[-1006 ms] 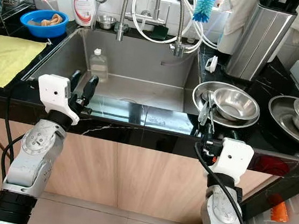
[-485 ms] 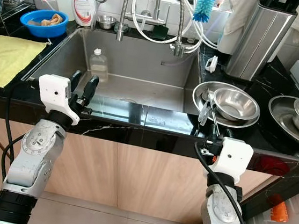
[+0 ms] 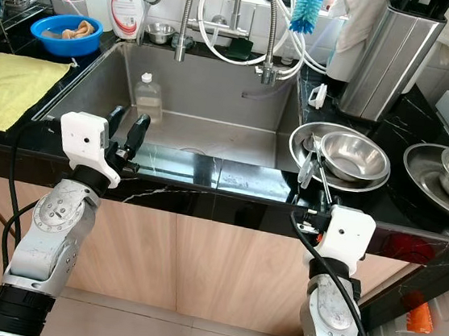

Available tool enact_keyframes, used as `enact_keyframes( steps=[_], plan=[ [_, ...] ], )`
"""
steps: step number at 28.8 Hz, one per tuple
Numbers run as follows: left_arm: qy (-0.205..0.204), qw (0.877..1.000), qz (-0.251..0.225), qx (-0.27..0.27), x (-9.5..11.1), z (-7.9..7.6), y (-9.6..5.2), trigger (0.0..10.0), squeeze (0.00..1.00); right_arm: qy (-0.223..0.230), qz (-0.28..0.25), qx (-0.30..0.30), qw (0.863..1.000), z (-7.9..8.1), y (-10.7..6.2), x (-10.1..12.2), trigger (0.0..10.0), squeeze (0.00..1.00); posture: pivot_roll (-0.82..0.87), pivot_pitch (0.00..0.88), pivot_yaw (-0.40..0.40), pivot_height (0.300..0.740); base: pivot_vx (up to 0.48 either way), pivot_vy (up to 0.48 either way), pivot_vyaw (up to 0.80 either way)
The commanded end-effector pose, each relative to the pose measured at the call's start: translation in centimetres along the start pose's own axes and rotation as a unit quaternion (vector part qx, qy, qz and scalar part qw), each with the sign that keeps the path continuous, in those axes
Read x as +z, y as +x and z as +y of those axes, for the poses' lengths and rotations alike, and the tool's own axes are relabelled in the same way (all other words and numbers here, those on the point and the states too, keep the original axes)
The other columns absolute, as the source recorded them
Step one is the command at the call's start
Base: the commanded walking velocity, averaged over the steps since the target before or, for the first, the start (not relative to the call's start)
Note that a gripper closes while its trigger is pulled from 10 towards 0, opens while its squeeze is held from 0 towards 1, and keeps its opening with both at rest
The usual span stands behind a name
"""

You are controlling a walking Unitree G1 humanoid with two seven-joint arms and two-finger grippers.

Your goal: Kitchen organization

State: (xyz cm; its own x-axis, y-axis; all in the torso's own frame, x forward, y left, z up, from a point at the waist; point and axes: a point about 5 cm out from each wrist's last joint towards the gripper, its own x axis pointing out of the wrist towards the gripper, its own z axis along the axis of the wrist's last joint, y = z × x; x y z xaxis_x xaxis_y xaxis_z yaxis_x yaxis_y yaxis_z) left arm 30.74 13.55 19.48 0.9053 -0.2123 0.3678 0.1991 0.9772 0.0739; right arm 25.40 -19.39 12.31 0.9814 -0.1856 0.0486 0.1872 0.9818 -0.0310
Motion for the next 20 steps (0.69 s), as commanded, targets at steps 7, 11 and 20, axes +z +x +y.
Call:
enact_keyframes(
  steps=[7, 11, 20],
  plan=[
    [0.013, 1.0, -0.01, -0.011, 0.49, -0.31, 0.03, 10.0, 0.0, 0.011, -0.007, 0.003, 1.0, 0.12, 0.33, 0.62, 0.0, 0.0, 0.03, 0.0, -0.058, 0.74, 0.0, 0.0, 0.0],
    [0.013, 1.0, -0.009, -0.011, 0.44, -0.34, 0.01, 10.0, 0.0, 0.013, -0.009, 0.007, 1.0, 0.21, 0.35, 0.7, 0.0, 0.0, 0.03, 0.0, -0.058, 0.74, 0.0, 0.0, 0.0],
    [0.014, 1.0, -0.008, -0.012, 0.41, -0.38, -0.03, 10.0, 0.0, 0.015, -0.014, 0.011, 1.0, 0.39, 0.35, 0.96, 0.0, 0.0, 0.03, 0.0, -0.057, 0.74, 0.0, 0.0, 0.0]
  ],
)
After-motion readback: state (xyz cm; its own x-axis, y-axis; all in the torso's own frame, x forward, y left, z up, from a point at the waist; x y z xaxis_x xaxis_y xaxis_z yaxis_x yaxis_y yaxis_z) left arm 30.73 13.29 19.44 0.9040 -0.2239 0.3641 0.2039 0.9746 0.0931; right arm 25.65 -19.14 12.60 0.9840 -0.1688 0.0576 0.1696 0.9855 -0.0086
